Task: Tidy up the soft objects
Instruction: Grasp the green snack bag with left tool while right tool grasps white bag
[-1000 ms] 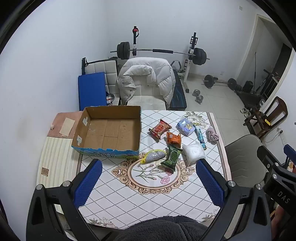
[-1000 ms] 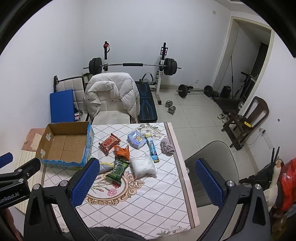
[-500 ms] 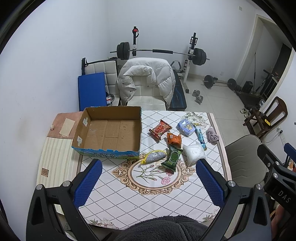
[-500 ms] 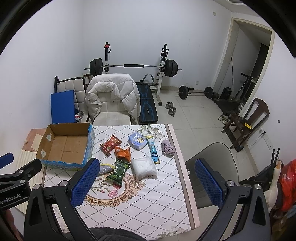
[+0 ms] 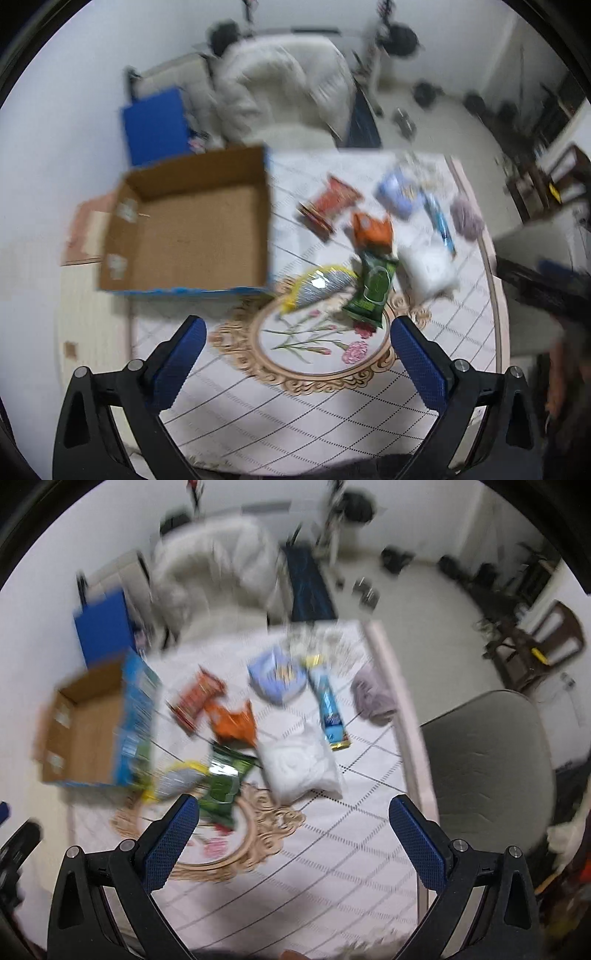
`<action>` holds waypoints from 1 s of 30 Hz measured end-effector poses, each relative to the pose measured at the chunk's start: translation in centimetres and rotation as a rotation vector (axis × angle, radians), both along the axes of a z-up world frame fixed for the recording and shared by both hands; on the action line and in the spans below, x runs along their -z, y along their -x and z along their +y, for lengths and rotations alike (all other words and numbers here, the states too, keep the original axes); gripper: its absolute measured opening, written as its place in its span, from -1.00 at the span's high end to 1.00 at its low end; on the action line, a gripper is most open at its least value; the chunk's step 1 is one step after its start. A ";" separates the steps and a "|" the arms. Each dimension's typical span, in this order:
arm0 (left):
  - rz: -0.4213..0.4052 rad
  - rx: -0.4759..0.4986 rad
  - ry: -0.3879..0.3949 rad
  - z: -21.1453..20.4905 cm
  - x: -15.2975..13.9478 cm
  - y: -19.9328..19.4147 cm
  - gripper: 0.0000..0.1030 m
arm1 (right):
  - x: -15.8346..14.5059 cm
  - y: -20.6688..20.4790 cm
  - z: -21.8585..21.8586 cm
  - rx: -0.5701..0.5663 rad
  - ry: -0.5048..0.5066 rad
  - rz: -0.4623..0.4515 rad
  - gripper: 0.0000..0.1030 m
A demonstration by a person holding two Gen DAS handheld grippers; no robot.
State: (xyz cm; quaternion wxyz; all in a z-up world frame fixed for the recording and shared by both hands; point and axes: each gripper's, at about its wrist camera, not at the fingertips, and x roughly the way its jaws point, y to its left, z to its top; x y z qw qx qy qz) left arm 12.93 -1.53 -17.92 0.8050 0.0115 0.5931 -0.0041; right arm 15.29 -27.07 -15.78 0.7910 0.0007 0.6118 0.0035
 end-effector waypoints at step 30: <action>0.349 0.091 0.073 -12.0 18.1 -8.4 0.41 | 23.3 -8.1 -4.3 -0.101 0.031 0.442 -0.49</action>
